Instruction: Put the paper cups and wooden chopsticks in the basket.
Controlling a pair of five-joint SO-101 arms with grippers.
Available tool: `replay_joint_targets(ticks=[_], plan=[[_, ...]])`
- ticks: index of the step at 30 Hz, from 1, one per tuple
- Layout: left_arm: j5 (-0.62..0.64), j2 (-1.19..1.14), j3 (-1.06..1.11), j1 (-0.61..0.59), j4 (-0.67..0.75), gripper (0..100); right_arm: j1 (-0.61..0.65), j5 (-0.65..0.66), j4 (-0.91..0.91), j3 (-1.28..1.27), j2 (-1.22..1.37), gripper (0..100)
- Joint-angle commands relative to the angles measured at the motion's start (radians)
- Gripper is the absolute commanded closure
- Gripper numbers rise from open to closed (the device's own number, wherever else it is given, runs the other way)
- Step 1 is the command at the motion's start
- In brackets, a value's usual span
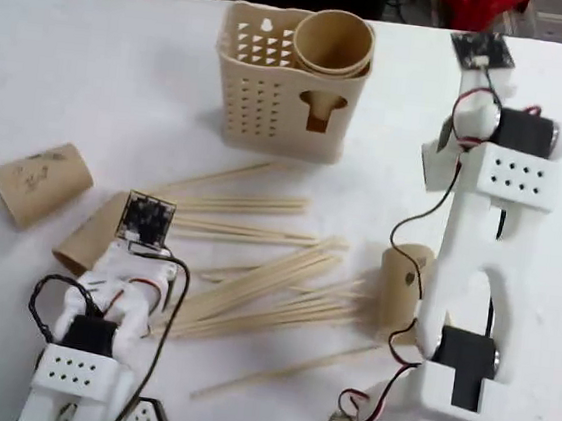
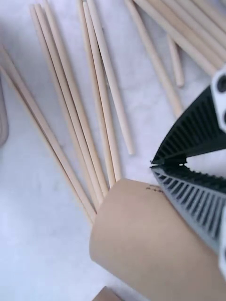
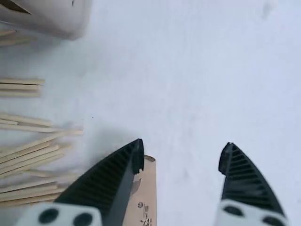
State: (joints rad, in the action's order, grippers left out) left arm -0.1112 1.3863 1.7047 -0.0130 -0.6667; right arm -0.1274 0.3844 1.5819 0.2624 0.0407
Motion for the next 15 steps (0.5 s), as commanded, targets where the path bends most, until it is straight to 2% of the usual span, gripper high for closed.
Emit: replay_joint_targets(ticks=[1, 8, 15], plan=[[0.005, 0.008, -0.005, -0.007, -0.006, 97, -0.024, -0.009, -0.189, -0.224, -0.081, 73.2], [0.005, 0.008, -0.005, -0.007, -0.006, 97, 0.038, 0.066, -0.348, -0.545, -0.196, 73.2], [0.005, 0.008, -0.005, -0.007, -0.006, 97, 0.035, 0.074, -0.447, -0.769, -0.325, 73.2]])
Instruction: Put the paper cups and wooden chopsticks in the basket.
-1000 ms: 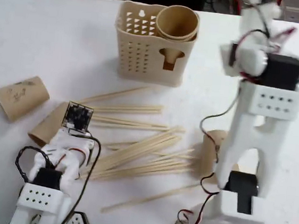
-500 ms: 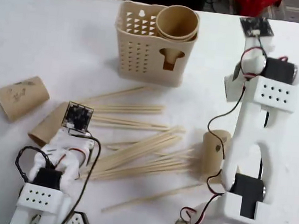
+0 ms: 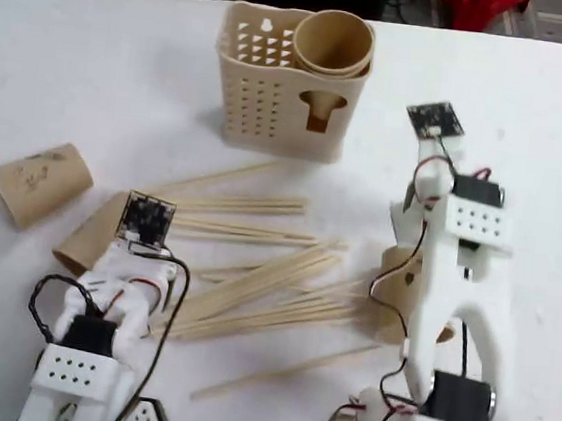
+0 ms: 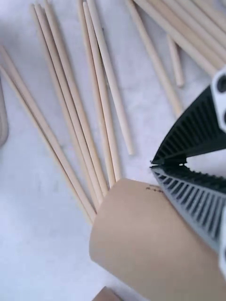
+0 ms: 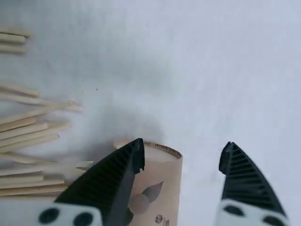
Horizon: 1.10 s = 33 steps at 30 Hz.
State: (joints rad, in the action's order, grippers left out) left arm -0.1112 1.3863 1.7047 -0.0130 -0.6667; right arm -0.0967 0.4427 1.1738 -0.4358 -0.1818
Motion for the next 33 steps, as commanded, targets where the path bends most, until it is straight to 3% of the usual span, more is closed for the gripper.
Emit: replay_joint_targets(ticks=[1, 28, 33], plan=[[0.005, 0.008, -0.005, -0.007, -0.006, 97, 0.005, 0.017, -0.039, -0.091, -0.117, 73.2], [0.005, 0.008, -0.005, -0.007, -0.006, 97, 0.022, 0.009, -0.028, -0.253, -0.174, 73.3], [0.005, 0.008, -0.005, -0.007, -0.006, 97, -0.005, 0.017, -0.153, -0.299, -0.173, 73.3]])
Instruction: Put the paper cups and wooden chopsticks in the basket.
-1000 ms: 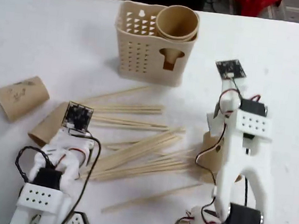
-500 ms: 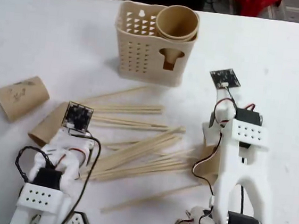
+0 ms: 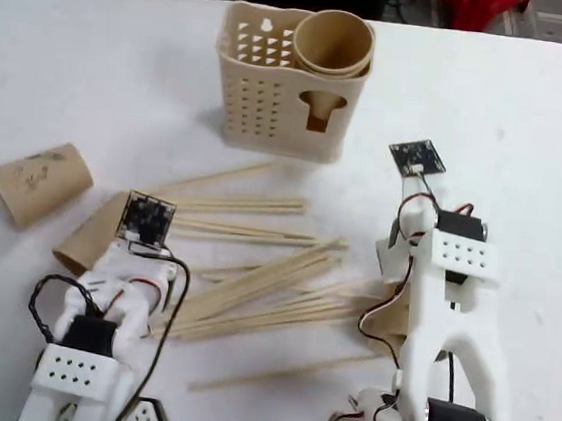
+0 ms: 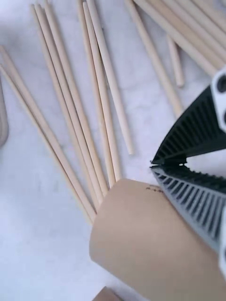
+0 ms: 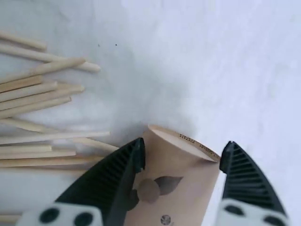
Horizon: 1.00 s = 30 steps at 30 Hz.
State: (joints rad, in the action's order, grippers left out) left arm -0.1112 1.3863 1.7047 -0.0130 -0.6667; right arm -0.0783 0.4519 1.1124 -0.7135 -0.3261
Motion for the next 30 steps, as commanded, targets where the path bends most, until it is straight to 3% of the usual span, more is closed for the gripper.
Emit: replay_joint_targets(ticks=[1, 6, 10, 17, 23, 30], plan=[[0.006, 0.008, -0.005, -0.007, -0.006, 97, -0.042, 0.008, -0.11, -0.029, -0.027, 73.3], [0.006, 0.008, -0.005, -0.007, -0.006, 97, -0.166, 0.009, -0.173, -0.028, -0.027, 73.3], [0.005, 0.008, -0.005, -0.007, -0.006, 97, -0.185, 0.009, -0.189, -0.025, -0.002, 73.4], [0.005, 0.008, -0.005, -0.007, -0.006, 97, -0.243, 0.034, -0.189, 0.112, 0.248, 73.4], [0.005, 0.008, -0.005, -0.007, -0.006, 97, -0.22, 0.028, -0.197, 0.253, 0.466, 73.4], [0.006, 0.008, -0.005, -0.007, -0.006, 97, -0.216, 0.026, -0.203, 0.272, 0.432, 73.4]])
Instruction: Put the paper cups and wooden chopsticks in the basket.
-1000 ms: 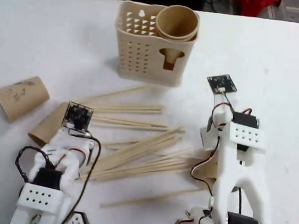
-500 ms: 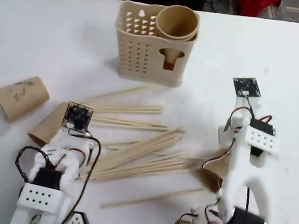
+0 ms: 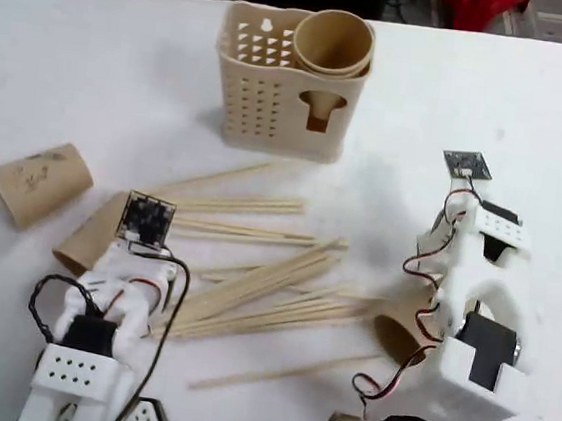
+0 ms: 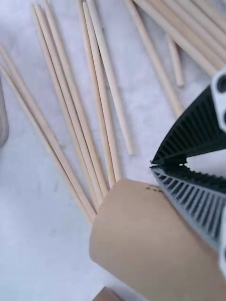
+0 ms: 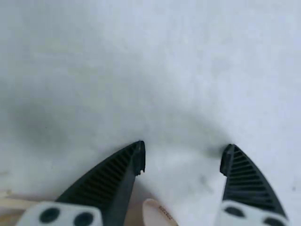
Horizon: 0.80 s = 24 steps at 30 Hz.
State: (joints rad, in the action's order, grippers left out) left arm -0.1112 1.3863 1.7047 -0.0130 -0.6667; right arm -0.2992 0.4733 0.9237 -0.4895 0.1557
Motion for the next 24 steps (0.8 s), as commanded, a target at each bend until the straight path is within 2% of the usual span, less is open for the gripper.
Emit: replay_joint_targets(ticks=[1, 5, 12, 16, 22, 24], plan=[[0.005, 0.008, -0.005, -0.007, -0.006, 97, 0.005, 0.005, -0.01, 0.048, -0.079, 73.4], [0.006, 0.008, -0.005, -0.007, -0.006, 97, 0.013, 0.015, 0.01, 0.008, -0.239, 73.4], [0.005, 0.008, -0.005, -0.007, -0.006, 97, 0.185, 0.077, 0.179, -0.181, -0.595, 73.4], [0.005, 0.008, -0.005, -0.007, -0.006, 97, 0.219, 0.08, 0.226, -0.331, -0.845, 73.4], [0.005, 0.008, -0.005, -0.007, -0.006, 97, 0.308, 0.164, 0.516, -0.387, -1.194, 73.8], [0.005, 0.008, -0.005, -0.007, -0.006, 97, 0.314, 0.181, 0.576, -0.388, -1.268, 77.2]])
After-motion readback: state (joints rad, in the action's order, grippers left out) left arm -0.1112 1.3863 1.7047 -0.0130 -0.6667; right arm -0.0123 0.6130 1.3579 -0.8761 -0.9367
